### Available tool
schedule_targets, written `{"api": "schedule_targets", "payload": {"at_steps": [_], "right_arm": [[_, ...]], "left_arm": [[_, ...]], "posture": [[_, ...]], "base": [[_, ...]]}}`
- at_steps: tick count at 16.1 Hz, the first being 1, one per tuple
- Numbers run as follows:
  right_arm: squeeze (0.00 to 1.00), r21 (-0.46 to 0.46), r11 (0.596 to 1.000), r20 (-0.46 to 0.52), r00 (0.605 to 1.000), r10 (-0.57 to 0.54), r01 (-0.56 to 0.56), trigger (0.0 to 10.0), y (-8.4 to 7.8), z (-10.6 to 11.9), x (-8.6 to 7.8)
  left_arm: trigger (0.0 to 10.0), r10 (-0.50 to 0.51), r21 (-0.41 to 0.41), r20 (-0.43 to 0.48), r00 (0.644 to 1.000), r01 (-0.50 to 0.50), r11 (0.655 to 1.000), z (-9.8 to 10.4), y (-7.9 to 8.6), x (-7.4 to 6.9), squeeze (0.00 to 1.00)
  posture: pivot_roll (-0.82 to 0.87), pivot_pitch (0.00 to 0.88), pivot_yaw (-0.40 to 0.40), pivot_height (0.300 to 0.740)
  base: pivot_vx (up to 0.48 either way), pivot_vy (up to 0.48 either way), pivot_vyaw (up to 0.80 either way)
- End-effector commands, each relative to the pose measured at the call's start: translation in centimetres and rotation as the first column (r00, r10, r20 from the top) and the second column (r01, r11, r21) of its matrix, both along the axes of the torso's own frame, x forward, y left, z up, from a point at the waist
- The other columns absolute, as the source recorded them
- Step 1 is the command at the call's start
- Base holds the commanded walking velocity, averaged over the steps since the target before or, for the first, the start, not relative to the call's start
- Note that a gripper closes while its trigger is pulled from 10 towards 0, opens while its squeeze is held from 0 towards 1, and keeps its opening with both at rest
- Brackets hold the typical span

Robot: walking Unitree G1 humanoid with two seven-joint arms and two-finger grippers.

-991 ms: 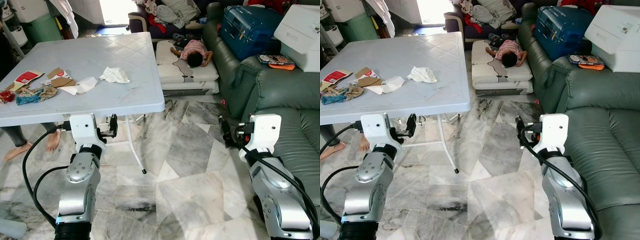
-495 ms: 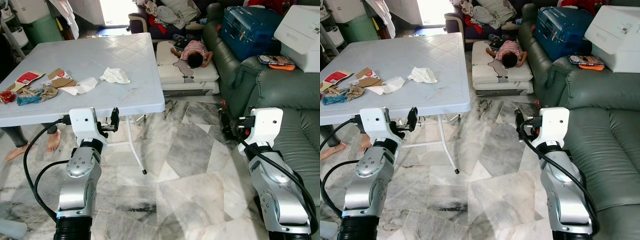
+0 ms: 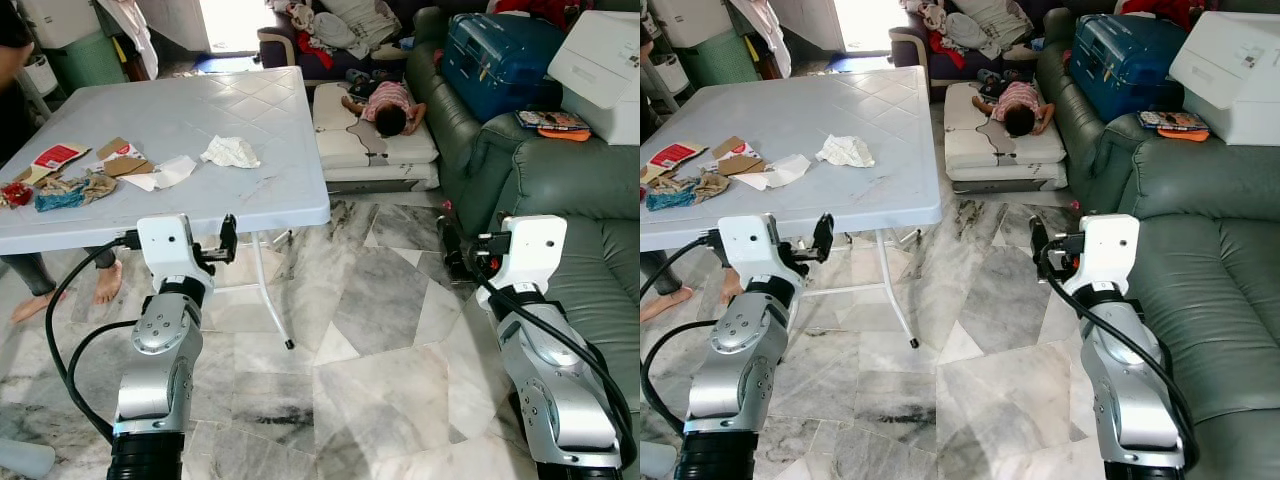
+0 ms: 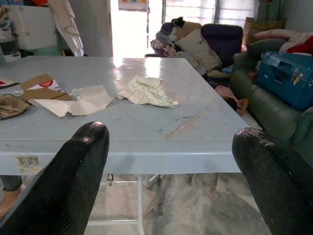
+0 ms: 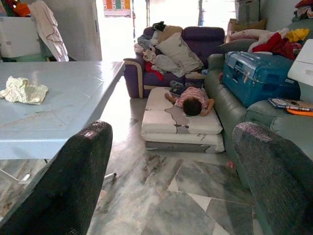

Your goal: Picking trash to rubbish bin

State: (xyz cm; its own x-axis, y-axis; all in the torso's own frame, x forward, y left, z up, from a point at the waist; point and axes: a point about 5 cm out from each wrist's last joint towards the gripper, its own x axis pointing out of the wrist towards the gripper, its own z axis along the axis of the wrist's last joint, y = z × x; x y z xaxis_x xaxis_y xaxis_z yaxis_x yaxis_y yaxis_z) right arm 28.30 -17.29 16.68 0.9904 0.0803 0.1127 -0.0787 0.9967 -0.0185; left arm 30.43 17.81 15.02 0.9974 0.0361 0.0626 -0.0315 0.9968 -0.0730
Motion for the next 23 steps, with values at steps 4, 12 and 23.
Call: {"api": "schedule_targets", "payload": {"at_steps": [4,12,23], "right_arm": [[0.00,0.015,1.000,0.009,1.000,-0.006,0.006,10.0,-0.08,0.08,-0.17],[0.00,0.019,1.000,0.017,1.000,-0.006,0.006,10.0,-0.19,0.35,-0.15],[0.00,0.024,1.000,0.019,1.000,-0.007,0.006,10.0,-0.11,0.22,-0.42]], "left_arm": [[10.0,-0.006,-0.011,0.018,1.000,0.006,1.000,0.70,-0.08,0.23,0.00],[10.0,0.008,-0.030,0.034,0.999,-0.007,1.000,1.25,0.13,0.33,0.00],[10.0,-0.005,-0.036,0.010,1.000,0.006,0.999,1.07,0.04,0.44,0.00]], "posture": [[-0.04,0.002,0.026,0.740],[-0.04,0.017,0.029,0.740],[-0.04,0.026,0.037,0.740]], "base": [[0.000,0.000,0.00],[0.000,0.000,0.00],[0.000,0.327,0.00]]}}
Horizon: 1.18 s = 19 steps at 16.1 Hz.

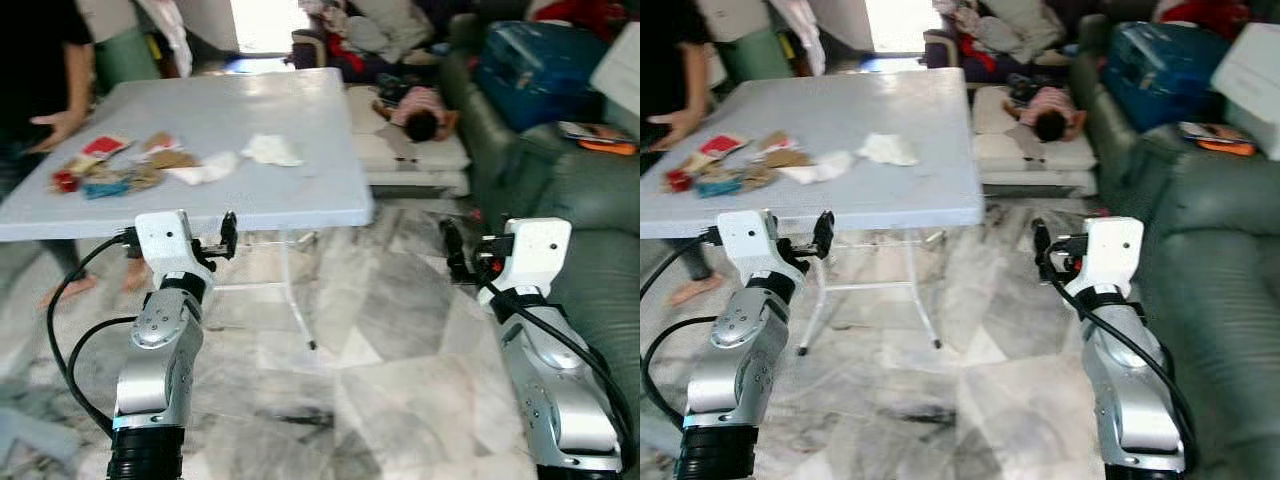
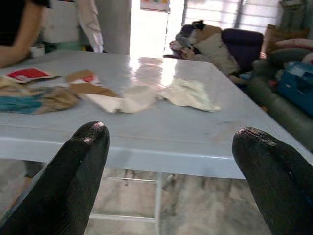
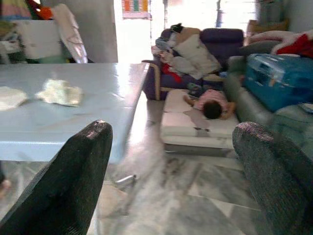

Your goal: Picking trash to rubbish bin

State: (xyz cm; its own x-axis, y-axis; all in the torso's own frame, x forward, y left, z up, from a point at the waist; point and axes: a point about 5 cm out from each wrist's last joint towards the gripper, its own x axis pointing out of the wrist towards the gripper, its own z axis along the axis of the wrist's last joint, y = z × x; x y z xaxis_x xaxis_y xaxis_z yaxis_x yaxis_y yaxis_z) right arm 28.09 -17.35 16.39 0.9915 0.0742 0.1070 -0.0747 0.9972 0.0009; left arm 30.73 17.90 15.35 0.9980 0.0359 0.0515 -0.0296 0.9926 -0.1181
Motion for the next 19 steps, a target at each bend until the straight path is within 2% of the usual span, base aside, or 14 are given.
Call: {"api": "schedule_targets", "payload": {"at_steps": [1,10,16,19], "right_arm": [[0.00,0.006,1.000,0.026,1.000,-0.003,0.003,10.0,0.0,0.5,-0.3],[0.00,0.007,1.000,0.028,1.000,-0.013,0.013,10.0,-0.1,0.5,-0.2],[0.00,0.005,1.000,0.031,0.999,-0.018,0.018,10.0,-0.2,0.5,-0.4],[0.00,-0.013,1.000,0.030,1.000,-0.009,0.009,10.0,-0.1,0.3,-0.5]], "left_arm": [[10.0,-0.005,0.011,0.018,1.000,0.005,1.000,0.8,-0.1,0.2,0.00],[10.0,-0.004,0.011,0.013,1.000,0.004,1.000,0.8,-0.2,0.3,0.00],[10.0,-0.019,0.032,0.037,0.999,0.018,0.999,1.4,-0.6,0.4,0.00],[10.0,-0.013,-0.001,0.054,0.998,0.013,1.000,1.8,-0.9,0.5,0.00]], "posture": [[-0.04,0.031,0.037,0.740],[-0.04,0.023,0.047,0.740],[-0.04,0.021,0.055,0.740],[-0.05,0.015,0.056,0.740]], "base": [[0.000,0.480,0.00],[0.000,0.464,0.00],[0.000,0.000,0.00],[0.000,0.000,0.40]]}}
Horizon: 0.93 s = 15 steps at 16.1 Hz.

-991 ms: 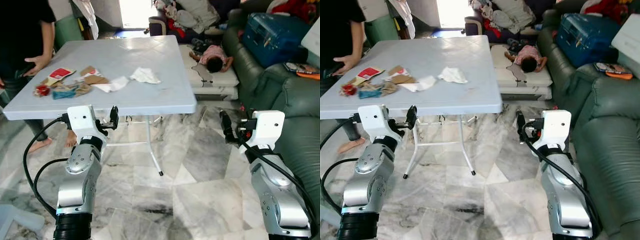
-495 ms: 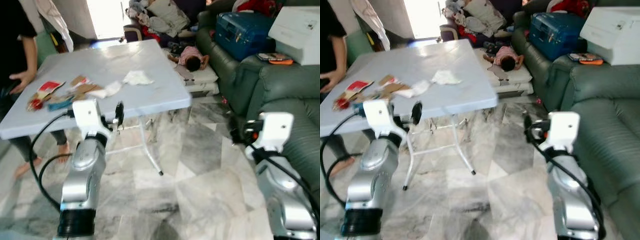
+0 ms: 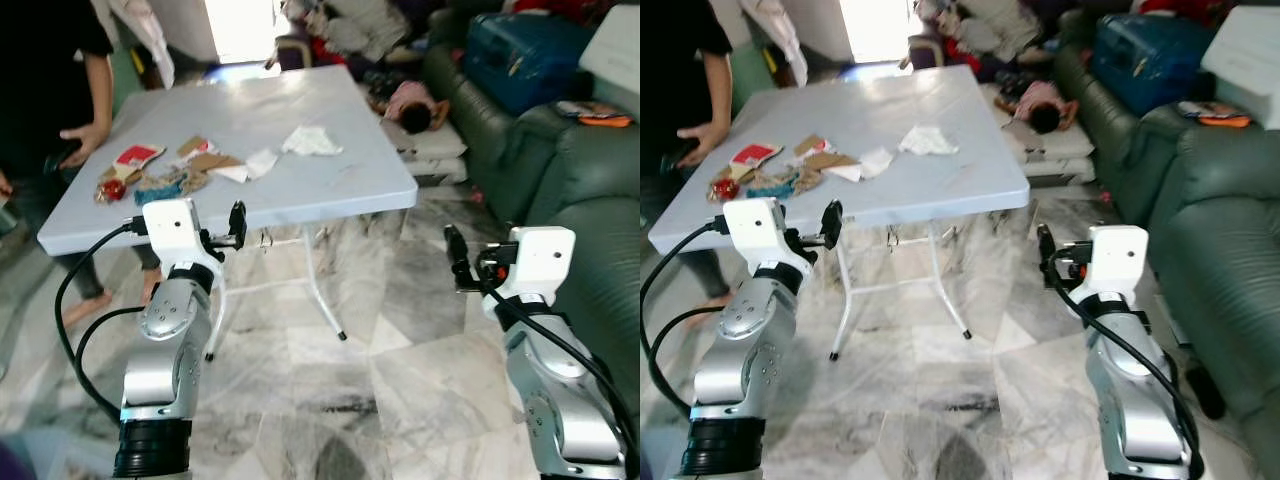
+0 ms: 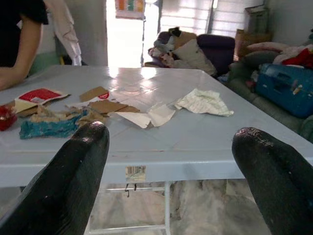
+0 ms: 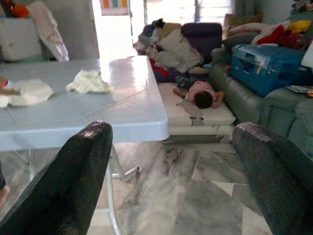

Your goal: Picking trash to rubbish bin

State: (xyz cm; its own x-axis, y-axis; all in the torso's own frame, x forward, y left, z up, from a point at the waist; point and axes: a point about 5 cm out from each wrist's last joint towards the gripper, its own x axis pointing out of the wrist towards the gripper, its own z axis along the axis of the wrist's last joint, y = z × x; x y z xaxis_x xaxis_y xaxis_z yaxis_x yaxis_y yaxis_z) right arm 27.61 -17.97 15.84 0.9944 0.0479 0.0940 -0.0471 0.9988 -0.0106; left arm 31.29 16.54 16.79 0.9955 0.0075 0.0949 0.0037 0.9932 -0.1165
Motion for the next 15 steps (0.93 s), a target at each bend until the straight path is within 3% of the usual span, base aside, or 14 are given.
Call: {"api": "schedule_targets", "payload": {"at_steps": [1,5,9,15], "right_arm": [[0.00,0.001,1.000,0.043,0.999,0.022,-0.022,10.0,0.62,0.93,0.05],[0.00,0.004,1.000,0.048,0.999,0.016,-0.017,10.0,0.54,0.99,0.21],[0.00,-0.001,1.000,0.053,0.998,0.020,-0.020,10.0,0.56,1.14,0.33],[0.00,-0.010,0.999,0.056,0.998,0.037,-0.036,10.0,0.80,1.14,0.23]], "left_arm": [[10.0,0.040,0.045,0.022,0.999,-0.041,0.998,0.56,0.58,-0.03,0.00],[10.0,-0.002,-0.017,-0.006,1.000,0.002,1.000,0.07,0.26,-0.03,0.00],[10.0,-0.017,-0.021,0.003,1.000,0.018,1.000,0.25,-0.09,-0.08,0.00],[10.0,-0.007,-0.021,-0.003,1.000,0.007,1.000,0.20,0.06,-0.11,0.00]], "posture": [[-0.05,0.013,0.056,0.740],[-0.05,0.002,0.056,0.740],[-0.05,0.000,0.054,0.740],[-0.05,0.002,0.054,0.740]], "base": [[0.000,0.000,0.80],[0.000,0.000,0.20],[0.000,0.000,0.00],[0.308,0.000,0.00]]}}
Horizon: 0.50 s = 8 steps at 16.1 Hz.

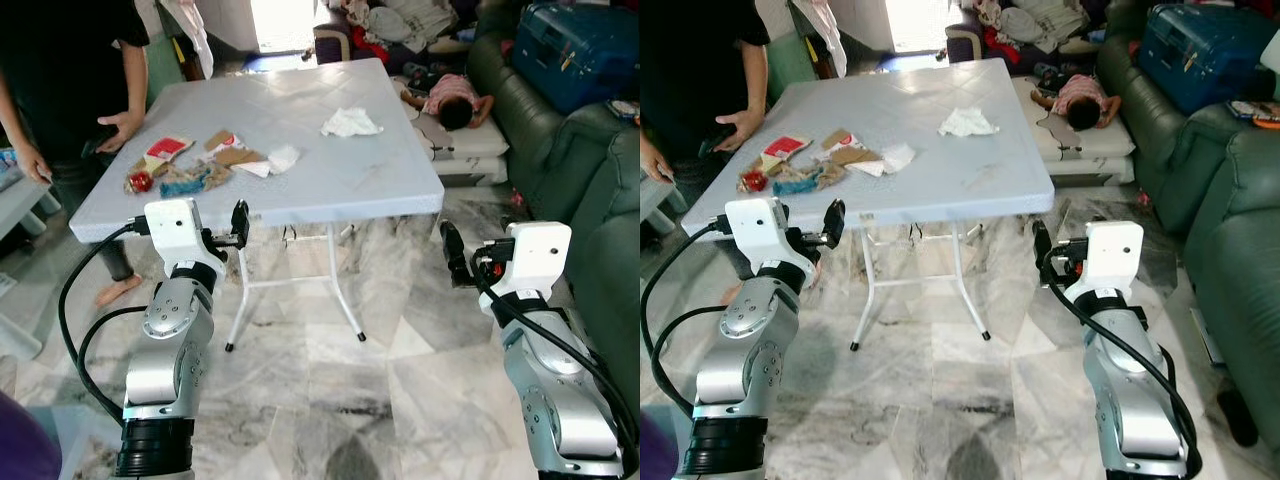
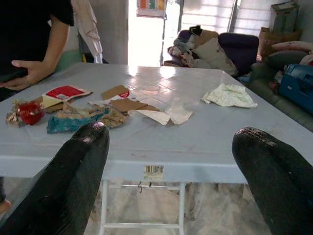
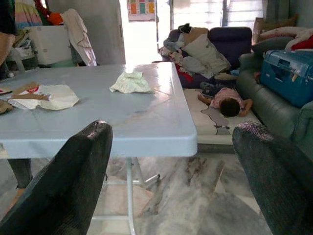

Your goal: Picking trash to rubbish bin

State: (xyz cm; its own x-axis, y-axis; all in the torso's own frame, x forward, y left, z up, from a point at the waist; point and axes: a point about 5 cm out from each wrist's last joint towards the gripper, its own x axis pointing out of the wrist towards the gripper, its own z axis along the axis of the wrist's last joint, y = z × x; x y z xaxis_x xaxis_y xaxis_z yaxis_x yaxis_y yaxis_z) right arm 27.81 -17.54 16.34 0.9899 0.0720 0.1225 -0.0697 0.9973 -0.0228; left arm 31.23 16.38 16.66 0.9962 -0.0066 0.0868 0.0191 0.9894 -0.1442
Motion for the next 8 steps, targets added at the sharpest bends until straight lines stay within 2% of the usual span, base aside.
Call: {"api": "schedule_targets", "payload": {"at_steps": [1,8], "right_arm": [[0.00,0.000,1.000,0.026,1.000,0.015,-0.015,10.0,0.35,0.64,0.03],[0.00,-0.017,0.999,0.035,0.999,0.040,-0.040,10.0,0.55,0.89,0.19]], "left_arm": [[10.0,0.010,0.006,0.006,1.000,-0.010,1.000,0.32,0.21,-0.04,0.00],[10.0,0.020,0.009,0.009,1.000,-0.020,1.000,0.27,0.21,0.02,0.00]], "posture": [[-0.05,0.004,0.052,0.740],[-0.05,0.000,0.040,0.740]], "base": [[0.360,0.000,0.00],[0.396,0.000,0.00]]}}
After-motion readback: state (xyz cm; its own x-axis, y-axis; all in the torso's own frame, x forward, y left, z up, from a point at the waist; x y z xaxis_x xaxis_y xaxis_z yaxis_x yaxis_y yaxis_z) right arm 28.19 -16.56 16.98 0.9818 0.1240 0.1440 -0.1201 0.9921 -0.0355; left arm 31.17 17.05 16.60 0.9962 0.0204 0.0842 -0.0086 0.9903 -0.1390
